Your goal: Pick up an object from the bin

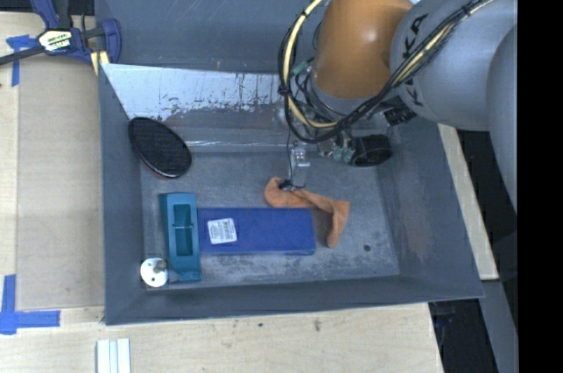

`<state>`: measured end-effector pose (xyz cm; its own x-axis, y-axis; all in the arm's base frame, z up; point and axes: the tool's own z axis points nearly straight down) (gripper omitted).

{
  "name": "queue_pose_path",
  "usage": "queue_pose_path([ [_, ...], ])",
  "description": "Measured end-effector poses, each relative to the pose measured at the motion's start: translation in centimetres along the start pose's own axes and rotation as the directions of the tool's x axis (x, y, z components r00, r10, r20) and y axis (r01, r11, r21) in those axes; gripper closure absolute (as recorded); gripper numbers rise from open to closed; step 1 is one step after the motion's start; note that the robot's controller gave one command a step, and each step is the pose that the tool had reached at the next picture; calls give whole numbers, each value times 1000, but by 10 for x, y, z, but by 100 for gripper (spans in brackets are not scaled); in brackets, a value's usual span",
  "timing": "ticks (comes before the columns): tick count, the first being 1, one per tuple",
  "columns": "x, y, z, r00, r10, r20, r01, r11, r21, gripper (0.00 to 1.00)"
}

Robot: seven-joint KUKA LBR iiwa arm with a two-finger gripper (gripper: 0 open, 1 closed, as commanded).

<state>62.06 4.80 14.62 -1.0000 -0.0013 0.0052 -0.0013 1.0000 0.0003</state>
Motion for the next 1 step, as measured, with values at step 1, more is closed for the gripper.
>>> queue_pose_path([
  [1, -2, 0, -5, 1000, 1, 8, -1, 1000, 0, 0],
])
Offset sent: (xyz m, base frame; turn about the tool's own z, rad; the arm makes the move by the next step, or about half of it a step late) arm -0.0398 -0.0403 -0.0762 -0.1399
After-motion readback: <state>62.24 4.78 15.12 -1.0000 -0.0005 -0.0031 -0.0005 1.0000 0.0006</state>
